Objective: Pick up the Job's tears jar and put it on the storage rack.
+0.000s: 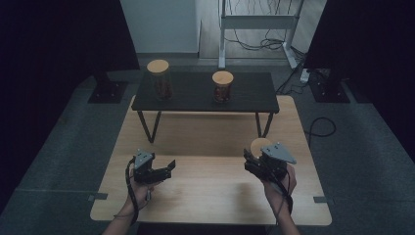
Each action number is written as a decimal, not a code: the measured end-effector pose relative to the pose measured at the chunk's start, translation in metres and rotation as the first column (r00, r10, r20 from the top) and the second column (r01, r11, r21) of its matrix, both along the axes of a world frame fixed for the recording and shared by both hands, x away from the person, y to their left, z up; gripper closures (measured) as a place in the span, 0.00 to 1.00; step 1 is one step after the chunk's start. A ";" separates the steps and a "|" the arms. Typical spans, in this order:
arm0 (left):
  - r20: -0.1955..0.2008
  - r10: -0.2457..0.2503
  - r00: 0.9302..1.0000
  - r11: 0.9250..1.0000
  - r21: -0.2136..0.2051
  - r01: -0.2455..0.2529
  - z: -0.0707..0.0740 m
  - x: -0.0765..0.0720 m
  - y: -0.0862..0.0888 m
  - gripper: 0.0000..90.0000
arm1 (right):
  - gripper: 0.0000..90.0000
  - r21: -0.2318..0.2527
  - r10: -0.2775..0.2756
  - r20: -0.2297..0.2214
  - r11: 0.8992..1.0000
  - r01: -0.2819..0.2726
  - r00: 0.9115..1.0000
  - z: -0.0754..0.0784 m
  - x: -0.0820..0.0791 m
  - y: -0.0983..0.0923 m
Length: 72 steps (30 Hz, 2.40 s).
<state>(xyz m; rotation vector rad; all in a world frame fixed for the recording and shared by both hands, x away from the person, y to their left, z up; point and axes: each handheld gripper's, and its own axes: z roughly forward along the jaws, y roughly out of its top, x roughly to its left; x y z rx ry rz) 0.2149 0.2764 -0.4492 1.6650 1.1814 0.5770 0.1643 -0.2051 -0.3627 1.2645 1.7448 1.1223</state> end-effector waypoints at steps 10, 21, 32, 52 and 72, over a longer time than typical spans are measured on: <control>0.000 0.000 1.000 1.000 -0.001 0.000 0.000 0.000 0.001 0.07 | 0.28 -0.006 -0.001 0.007 1.000 0.001 1.000 0.006 0.006 0.002; 0.000 0.001 1.000 1.000 -0.001 -0.001 0.000 0.000 0.001 0.07 | 0.28 -0.020 0.006 0.023 1.000 -0.006 1.000 0.017 0.013 0.006; 0.004 0.003 1.000 1.000 -0.006 -0.003 0.001 0.000 0.001 0.07 | 0.28 -0.028 0.009 0.032 1.000 -0.008 0.999 0.026 0.019 0.010; 0.002 0.006 1.000 1.000 -0.010 -0.006 0.001 0.000 0.002 0.07 | 0.28 -0.042 0.012 0.038 0.999 -0.010 0.999 0.034 0.027 0.014; -0.002 0.006 1.000 1.000 -0.015 -0.006 0.000 0.002 0.004 0.07 | 0.28 -0.050 0.018 0.043 0.999 -0.016 0.999 0.041 0.041 0.020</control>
